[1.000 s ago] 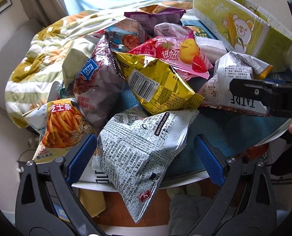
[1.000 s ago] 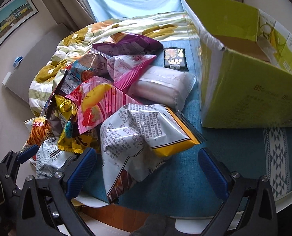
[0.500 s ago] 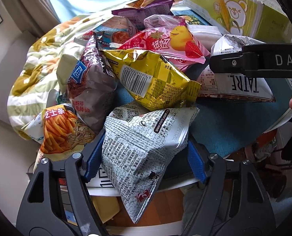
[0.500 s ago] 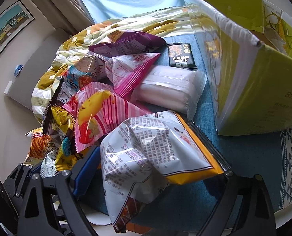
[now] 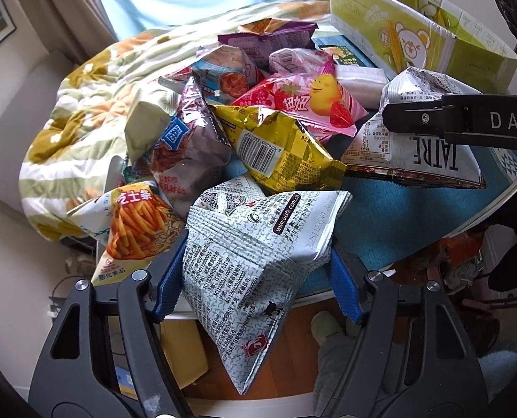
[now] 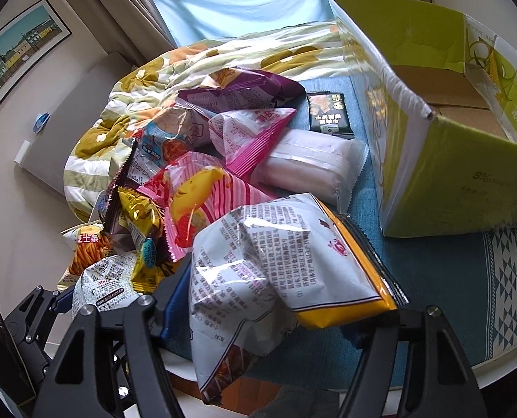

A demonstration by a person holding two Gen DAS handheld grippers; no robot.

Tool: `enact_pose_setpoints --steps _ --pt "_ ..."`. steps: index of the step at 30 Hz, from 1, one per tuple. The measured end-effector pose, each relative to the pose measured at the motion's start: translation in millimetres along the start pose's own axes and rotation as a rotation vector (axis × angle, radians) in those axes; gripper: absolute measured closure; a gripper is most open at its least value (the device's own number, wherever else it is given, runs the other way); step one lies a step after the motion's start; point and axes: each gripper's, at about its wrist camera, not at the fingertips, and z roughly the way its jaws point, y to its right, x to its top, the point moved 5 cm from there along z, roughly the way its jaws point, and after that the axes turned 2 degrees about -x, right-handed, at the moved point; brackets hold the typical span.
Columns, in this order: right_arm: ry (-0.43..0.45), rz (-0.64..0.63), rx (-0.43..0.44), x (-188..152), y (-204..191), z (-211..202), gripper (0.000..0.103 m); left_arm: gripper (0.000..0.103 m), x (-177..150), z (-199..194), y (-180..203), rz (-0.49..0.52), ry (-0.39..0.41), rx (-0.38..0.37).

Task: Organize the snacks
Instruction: 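Lift both held bags and carry them over the yellow-green cardboard box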

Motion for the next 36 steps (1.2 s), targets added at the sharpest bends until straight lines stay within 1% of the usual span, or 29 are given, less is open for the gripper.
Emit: enact_pose_setpoints --steps 4,8,11,14,20,22,25,30,36 --pt "0.022 -0.019 0.002 3 -8 -19 0.037 0.034 4 -24 -4 -0.02 0.031 0.001" --pt "0.05 -0.041 -0.003 9 -17 -42 0.037 0.034 15 -52 -7 -0.026 0.08 -0.003" --pt "0.072 -0.042 -0.003 18 -21 -60 0.037 0.034 32 -74 -8 -0.029 0.132 -0.017" --pt "0.108 -0.05 -0.021 29 -23 -82 0.037 0.034 54 -92 -9 -0.011 0.194 -0.025" --pt "0.189 -0.047 -0.077 62 -15 -119 0.037 0.034 116 -114 -4 0.043 0.308 -0.045" --pt "0.206 -0.033 -0.101 74 -4 -129 0.037 0.034 140 -117 1 0.06 0.341 -0.058" --pt "0.226 -0.024 -0.128 95 14 -142 0.037 0.034 177 -116 16 0.085 0.369 -0.084" --pt "0.255 -0.016 -0.181 131 51 -157 0.037 0.034 236 -107 50 0.099 0.392 -0.134" --pt "0.257 -0.013 -0.191 168 108 -156 0.037 0.034 302 -77 105 0.089 0.366 -0.157"
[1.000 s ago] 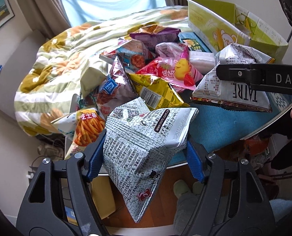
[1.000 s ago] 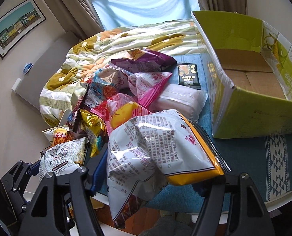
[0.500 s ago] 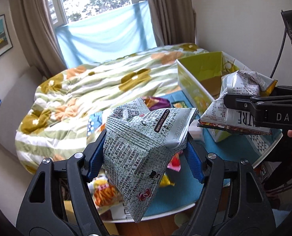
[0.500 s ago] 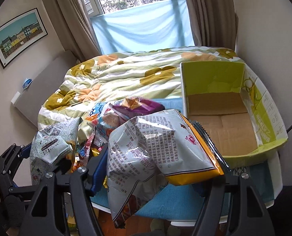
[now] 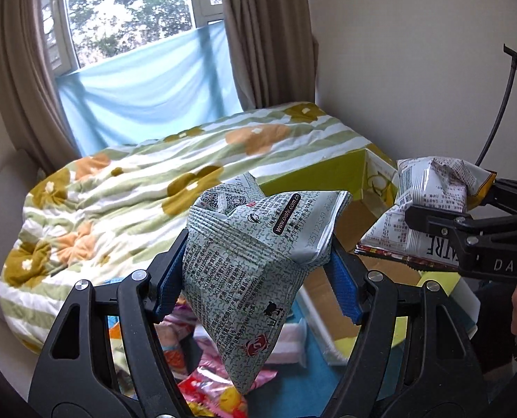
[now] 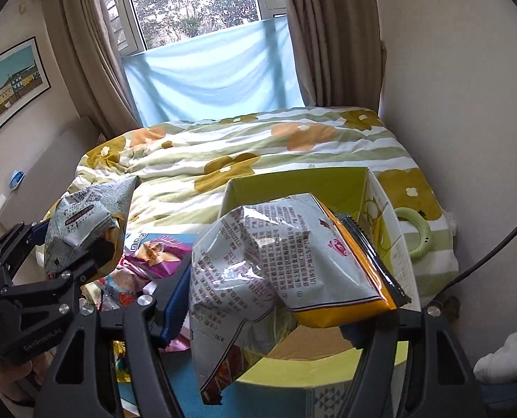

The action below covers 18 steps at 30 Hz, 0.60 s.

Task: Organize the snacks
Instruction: 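Lift both held bags and carry them over the yellow-green cardboard box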

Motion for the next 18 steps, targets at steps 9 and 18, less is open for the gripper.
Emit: enact_pose_setpoints --steps 9,18 --pt "-0.07 -0.029 0.026 31 77 42 0.037 0.033 47 111 55 -0.037 -0.117 -0.028" --pt "-0.179 -0.089 0.075 33 116 89 0.037 0.006 36 186 66 -0.136 -0.263 -0.034"
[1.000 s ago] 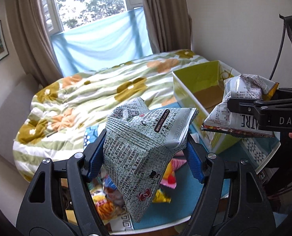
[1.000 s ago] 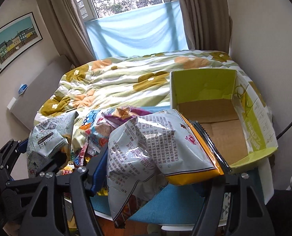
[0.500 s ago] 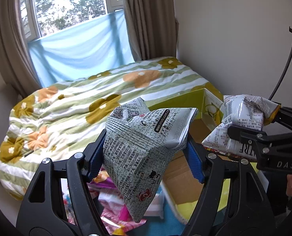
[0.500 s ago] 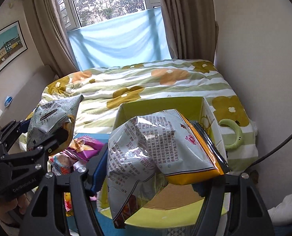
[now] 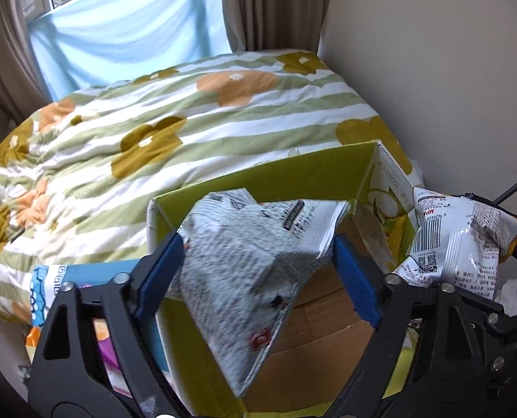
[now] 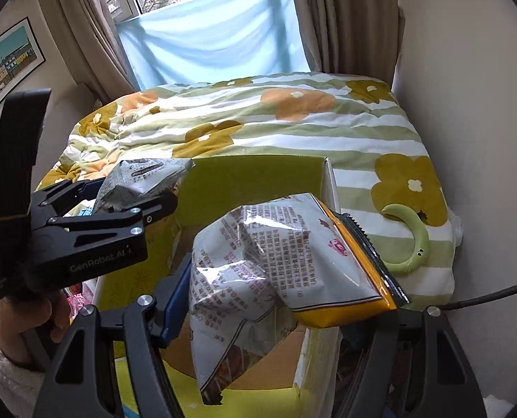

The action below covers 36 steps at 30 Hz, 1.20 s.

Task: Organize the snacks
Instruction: 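Lift both held bags and carry them over the yellow-green cardboard box, then open the left gripper to drop its bag in the box while the right releases its bag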

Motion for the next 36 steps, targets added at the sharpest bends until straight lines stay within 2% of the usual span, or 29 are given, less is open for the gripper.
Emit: enact_pose_setpoints --steps 1,6,13,17,21,28,29,32,36 --pt "-0.008 -0.012 0.007 -1 0 4 0.036 0.001 1 2 -3 -0.012 -0.001 0.005" --pt "-0.036 -0.072 0.001 -8 -2 20 0.035 0.001 -10 2 -22 -0.07 -0.031 0.014" --pt "-0.109 -0.051 0.033 -9 -5 31 0.035 0.001 -36 -29 -47 -0.122 -0.025 0.017" --pt "-0.113 0.025 0.076 4 -3 33 0.034 0.001 -44 -44 -57 -0.146 -0.008 0.03" --pt "-0.091 0.015 0.05 22 -7 46 0.034 0.001 -50 -48 -65 -0.159 -0.005 0.042" --pt "-0.099 0.02 0.058 37 -13 81 0.033 0.001 -56 -44 -74 -0.169 -0.015 0.065" --pt "-0.095 0.024 0.061 39 -14 84 0.029 0.001 -58 -43 -74 -0.171 -0.016 0.064" --pt "-0.06 0.06 0.091 43 -12 87 0.0 0.001 -61 -42 -72 -0.169 -0.021 0.071" --pt "-0.061 0.051 0.063 36 -12 80 0.0 0.001 -66 -44 -69 -0.171 -0.021 0.077"
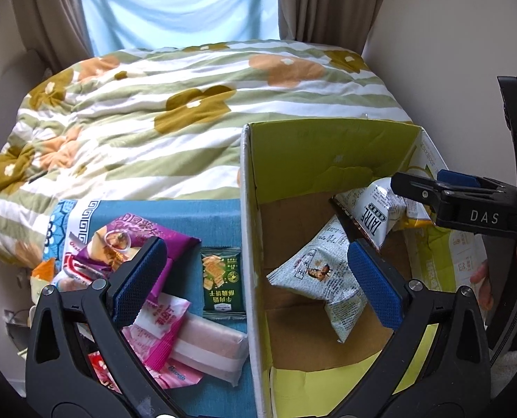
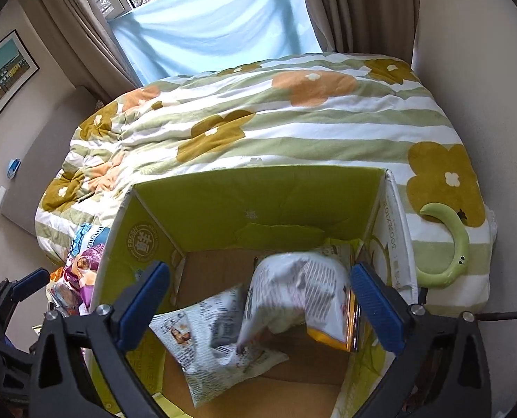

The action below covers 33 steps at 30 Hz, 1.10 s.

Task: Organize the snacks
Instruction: 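Open the left gripper to drop its bag in the box while the right releases its bag, then move both grippers back toward the snack pile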

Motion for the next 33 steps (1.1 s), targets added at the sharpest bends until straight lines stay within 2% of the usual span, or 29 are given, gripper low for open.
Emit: enact_pose_setpoints --steps 5,13,18,24,33 --pt "-0.036 -0.023 0.001 -13 1 -12 0.0 0.001 -2 -11 1 -0.007 0.017 0.009" --pt "0.049 -0.097 -0.017 -17 -11 -54 0.0 0.001 -5 -53 0 -0.011 0.072 0.039" --pt "0.1 -0.12 0.005 -21 -30 -84 0.0 0.001 -16 -89 -11 -0.001 0.11 0.051" --pt "0.158 -0.144 0.017 -37 -73 -119 0.0 0.001 -37 -132 -45 0.0 0.161 0.045" --pt "0.245 -0.121 -0.003 -80 -164 -147 0.0 0.001 -90 -181 -137 0.018 0.191 0.03"
